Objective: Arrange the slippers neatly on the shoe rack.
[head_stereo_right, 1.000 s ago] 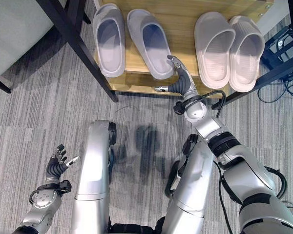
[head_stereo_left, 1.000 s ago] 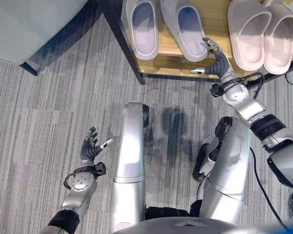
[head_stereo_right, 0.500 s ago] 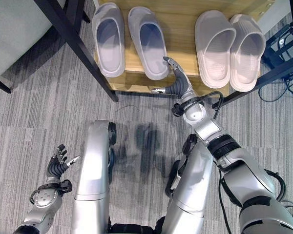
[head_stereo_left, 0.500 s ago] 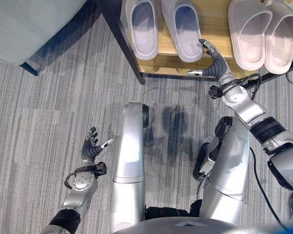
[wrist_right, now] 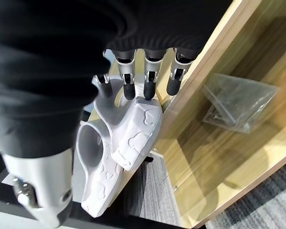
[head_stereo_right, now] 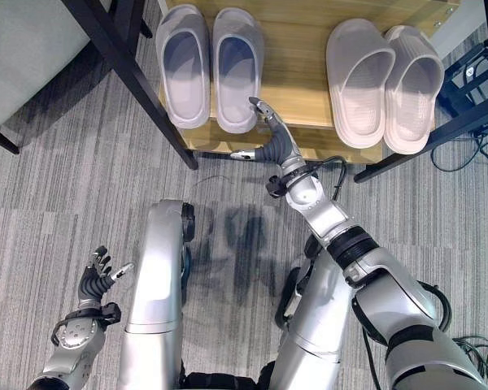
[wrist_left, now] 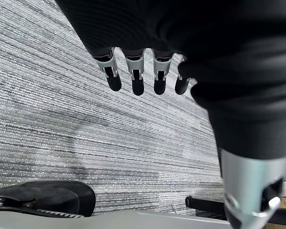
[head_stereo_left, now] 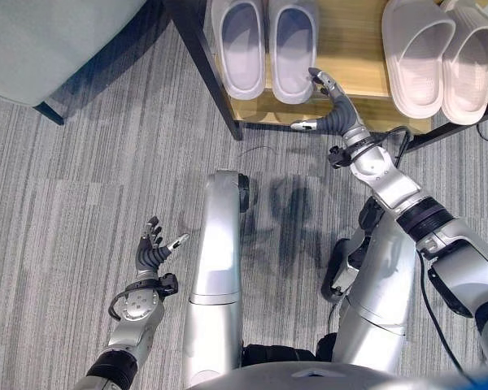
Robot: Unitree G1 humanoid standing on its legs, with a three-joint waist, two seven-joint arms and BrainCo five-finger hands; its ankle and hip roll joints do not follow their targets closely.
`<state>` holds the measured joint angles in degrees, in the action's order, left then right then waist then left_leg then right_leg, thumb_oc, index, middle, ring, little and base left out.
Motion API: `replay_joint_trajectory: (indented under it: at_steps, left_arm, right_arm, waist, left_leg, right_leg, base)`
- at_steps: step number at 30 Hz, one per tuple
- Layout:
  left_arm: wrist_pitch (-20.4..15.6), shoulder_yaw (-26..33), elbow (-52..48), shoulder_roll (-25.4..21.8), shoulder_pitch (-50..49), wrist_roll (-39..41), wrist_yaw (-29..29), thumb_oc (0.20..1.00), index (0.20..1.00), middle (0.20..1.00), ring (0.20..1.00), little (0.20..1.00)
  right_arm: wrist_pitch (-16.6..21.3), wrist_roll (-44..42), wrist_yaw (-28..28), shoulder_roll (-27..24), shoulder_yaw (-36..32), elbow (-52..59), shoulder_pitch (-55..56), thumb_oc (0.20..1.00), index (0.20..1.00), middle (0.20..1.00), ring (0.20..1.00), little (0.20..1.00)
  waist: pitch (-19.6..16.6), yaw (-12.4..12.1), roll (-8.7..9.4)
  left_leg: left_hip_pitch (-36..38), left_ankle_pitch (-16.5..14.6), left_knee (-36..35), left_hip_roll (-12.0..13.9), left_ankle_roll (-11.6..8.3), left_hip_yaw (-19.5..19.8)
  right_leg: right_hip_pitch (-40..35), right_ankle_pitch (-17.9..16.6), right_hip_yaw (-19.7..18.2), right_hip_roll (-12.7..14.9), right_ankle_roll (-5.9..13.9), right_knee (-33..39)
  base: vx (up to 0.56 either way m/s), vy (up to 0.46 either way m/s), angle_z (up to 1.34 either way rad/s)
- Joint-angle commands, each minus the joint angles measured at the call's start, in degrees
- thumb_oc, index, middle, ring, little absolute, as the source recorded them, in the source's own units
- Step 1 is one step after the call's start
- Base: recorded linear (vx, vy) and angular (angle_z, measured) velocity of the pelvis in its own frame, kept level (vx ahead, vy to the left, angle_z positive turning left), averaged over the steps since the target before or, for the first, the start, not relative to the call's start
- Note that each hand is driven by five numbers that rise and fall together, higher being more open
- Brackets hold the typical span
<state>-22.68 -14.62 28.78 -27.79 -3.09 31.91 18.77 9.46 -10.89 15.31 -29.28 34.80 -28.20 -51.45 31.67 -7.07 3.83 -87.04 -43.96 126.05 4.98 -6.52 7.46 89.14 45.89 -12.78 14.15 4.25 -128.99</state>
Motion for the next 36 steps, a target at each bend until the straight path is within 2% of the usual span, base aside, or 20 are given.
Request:
replay_joint_trajectory:
  at_steps: [1,7,11,12,14,15,18,24,25,26,29,33,34,36]
  left_arm:
    - [-1.0,-1.1,-0.3,0.0,-0.6,-1.2,1.1,1.000,1.000,1.000,1.000,1.000]
    - [-1.0,-1.1,0.7,0.4,0.1,-1.3,1.4,1.000,1.000,1.000,1.000,1.000]
    - [-1.2,-1.1,1.9,1.0,0.1,-1.4,1.9,1.000,1.000,1.000,1.000,1.000]
    - [-1.4,-0.4,1.9,1.0,0.1,-2.0,3.0,1.000,1.000,1.000,1.000,1.000]
    - [-1.5,0.5,1.5,1.0,-0.2,-2.5,3.9,1.000,1.000,1.000,1.000,1.000]
    - [-1.6,1.5,1.5,1.5,-0.6,-3.2,4.4,1.000,1.000,1.000,1.000,1.000]
    - [-2.0,2.5,0.6,1.3,-1.6,-5.2,5.0,1.000,1.000,1.000,1.000,1.000]
    - [-1.5,3.6,0.9,3.1,-1.2,-6.3,5.5,1.000,1.000,1.000,1.000,1.000]
    - [-1.1,5.2,1.6,4.8,-1.1,-6.9,5.6,1.000,1.000,1.000,1.000,1.000]
    - [-0.9,5.8,1.7,5.7,-0.8,-8.1,6.0,1.000,1.000,1.000,1.000,1.000]
    - [-0.7,6.0,2.6,6.3,0.9,-10.2,7.4,1.000,1.000,1.000,1.000,1.000]
    - [-0.9,7.8,2.5,6.9,2.7,-10.7,8.4,1.000,1.000,1.000,1.000,1.000]
    - [-1.0,8.5,2.8,6.9,3.3,-11.0,8.6,1.000,1.000,1.000,1.000,1.000]
    - [-1.3,9.9,3.5,6.0,5.4,-12.3,9.0,1.000,1.000,1.000,1.000,1.000]
  right_arm:
    - [1.7,1.2,0.2,-0.4,1.1,3.2,-4.8,1.000,1.000,1.000,1.000,1.000]
    - [1.2,2.7,0.7,0.6,1.0,2.2,-5.3,1.000,1.000,1.000,1.000,1.000]
    - [0.6,6.2,3.0,2.0,0.0,0.9,-5.2,1.000,1.000,1.000,1.000,1.000]
    - [-0.1,7.5,6.0,1.7,-2.9,0.7,-4.6,1.000,1.000,1.000,1.000,1.000]
    - [-0.4,9.8,9.5,0.1,-6.6,2.1,-2.9,1.000,1.000,1.000,1.000,1.000]
    - [-0.1,14.7,12.7,-1.9,-9.5,4.5,-0.2,1.000,1.000,1.000,1.000,1.000]
    - [-0.9,19.6,16.8,-4.7,-15.0,6.7,3.5,1.000,1.000,1.000,1.000,1.000]
    - [-0.8,24.3,17.5,-8.4,-19.9,16.1,13.0,1.000,1.000,1.000,1.000,1.000]
    - [-0.6,32.5,18.2,-12.7,-23.2,24.1,20.8,1.000,1.000,1.000,1.000,1.000]
    - [-0.3,36.4,19.1,-13.5,-26.9,28.8,27.0,1.000,1.000,1.000,1.000,1.000]
    - [-0.4,36.7,18.6,-11.3,-31.4,33.2,35.0,1.000,1.000,1.000,1.000,1.000]
    - [-0.1,35.1,18.9,-7.3,-35.7,32.5,44.0,1.000,1.000,1.000,1.000,1.000]
    - [-0.4,34.9,19.3,-6.6,-36.7,31.6,45.0,1.000,1.000,1.000,1.000,1.000]
    - [-0.6,32.2,20.9,-3.5,-39.1,26.2,45.9,1.000,1.000,1.000,1.000,1.000]
  waist:
    - [-1.9,-2.6,0.32]
    - [-1.9,-2.7,0.37]
    - [-1.9,-2.7,0.30]
    - [-1.9,-2.6,0.45]
    - [-1.9,-2.6,0.72]
    - [-1.9,-2.4,0.99]
    - [-1.9,-2.2,1.15]
    - [-1.9,-0.5,2.37]
    - [-1.9,0.7,3.22]
    - [-1.9,1.5,3.56]
    - [-1.9,2.5,4.21]
    - [-1.9,3.5,4.45]
    - [-1.9,3.6,4.23]
    - [-1.9,3.7,2.71]
  left_leg:
    - [-2.9,-0.4,-5.3,-3.6,-0.31,6.3]
    - [-2.9,-0.3,-5.4,-3.8,-0.39,6.2]
    - [-2.9,-0.3,-5.4,-3.8,-0.48,6.2]
    - [-2.9,-0.1,-5.8,-4.0,-0.41,6.2]
    - [-2.9,0.0,-6.0,-4.2,-0.33,6.2]
    - [-2.9,0.0,-6.0,-4.2,-0.29,6.3]
    - [-2.9,-0.3,-5.3,-4.3,-0.36,6.7]
    - [-2.9,-0.3,-4.7,-4.2,-0.40,6.5]
    - [-2.9,-0.3,-4.3,-4.2,-0.57,6.5]
    - [-2.9,-0.3,-3.8,-4.3,-0.73,6.8]
    - [-2.9,0.0,-3.8,-4.2,-0.99,7.1]
    - [-2.9,1.2,-6.1,-4.1,-1.49,7.9]
    - [-2.9,1.8,-7.1,-4.1,-1.59,8.2]
    - [-2.9,5.0,-12.1,-3.4,-1.22,9.2]
  right_leg:
    - [0.8,-8.3,-8.6,-0.3,-5.02,2.4]
    - [0.8,-8.5,-8.5,-0.4,-5.02,2.4]
    - [0.8,-8.4,-8.7,-0.5,-5.19,2.3]
    - [0.8,-8.6,-8.6,-0.4,-5.15,2.6]
    - [0.7,-8.8,-8.6,-0.2,-5.04,2.7]
    - [0.6,-8.9,-8.4,-0.2,-4.89,2.7]
    - [0.6,-8.7,-8.3,-0.5,-4.71,2.3]
    - [0.6,-8.7,-8.5,-1.1,-4.43,1.5]
    - [0.2,-8.6,-8.6,-1.2,-4.13,1.1]
    - [-0.3,-8.6,-8.5,-1.3,-3.79,0.7]
    - [-1.1,-8.7,-8.2,-1.3,-3.38,0.9]
    - [-2.4,-8.8,-7.0,-0.5,-2.93,3.5]
    - [-3.0,-9.1,-6.5,-0.4,-2.67,4.7]
    - [-4.9,-10.2,-3.5,0.5,-1.96,10.1]
  base:
    - [0.00,0.000,0.00]
    - [0.00,0.000,0.00]
    - [0.00,0.000,0.00]
    - [0.00,0.000,0.00]
    - [0.00,0.000,0.00]
    - [0.00,0.000,0.00]
    - [0.00,0.000,0.00]
    - [0.00,-0.003,-0.02]
    - [0.00,0.000,0.00]
    - [0.03,-0.024,0.02]
    - [0.00,0.000,0.00]
    - [0.00,0.006,-0.02]
    - [-0.02,0.072,-0.05]
    - [-0.06,0.089,-0.15]
